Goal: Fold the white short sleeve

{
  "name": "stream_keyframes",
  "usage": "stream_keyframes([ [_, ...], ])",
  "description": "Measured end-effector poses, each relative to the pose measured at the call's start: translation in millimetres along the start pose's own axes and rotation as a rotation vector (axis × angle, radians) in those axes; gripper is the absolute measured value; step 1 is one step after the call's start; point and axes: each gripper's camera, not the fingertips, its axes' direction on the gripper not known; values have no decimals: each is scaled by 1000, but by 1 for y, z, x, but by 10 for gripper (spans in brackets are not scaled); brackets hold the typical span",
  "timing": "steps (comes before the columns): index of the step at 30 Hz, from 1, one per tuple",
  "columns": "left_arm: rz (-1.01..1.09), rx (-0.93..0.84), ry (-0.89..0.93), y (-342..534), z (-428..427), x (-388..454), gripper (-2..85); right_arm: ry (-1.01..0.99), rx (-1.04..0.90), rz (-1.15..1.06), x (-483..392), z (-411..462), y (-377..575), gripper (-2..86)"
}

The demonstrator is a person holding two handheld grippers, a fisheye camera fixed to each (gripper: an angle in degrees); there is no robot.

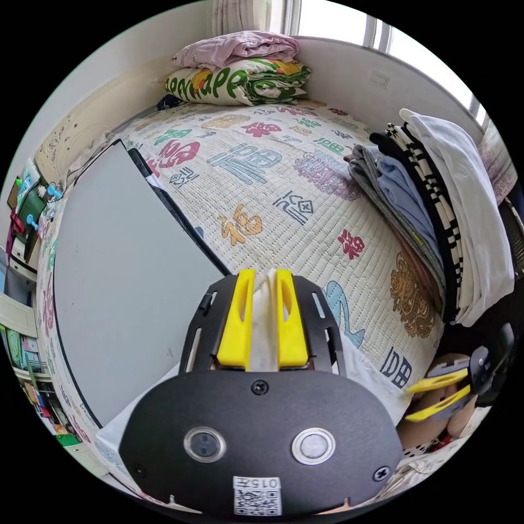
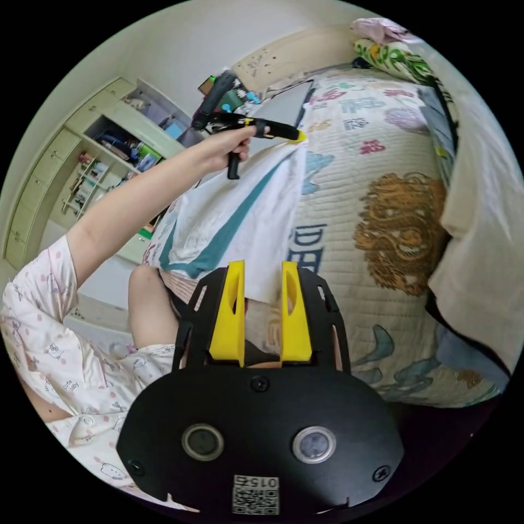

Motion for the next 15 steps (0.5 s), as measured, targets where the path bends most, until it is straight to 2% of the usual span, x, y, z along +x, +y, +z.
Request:
stream_keyframes([
  [5, 3, -30, 10, 2, 12, -1, 83, -44, -11, 42, 33, 8, 3, 104],
  [8, 18, -52, 23, 5, 19, 0, 80, -196, -31, 11, 37, 16, -4, 104],
  [12, 20, -70, 29, 10, 21, -3, 56, -15, -94, -49, 16, 41, -24, 100],
  [15, 44, -74, 40, 16, 19, -5, 25, 17, -102, -58, 18, 47, -30, 93],
])
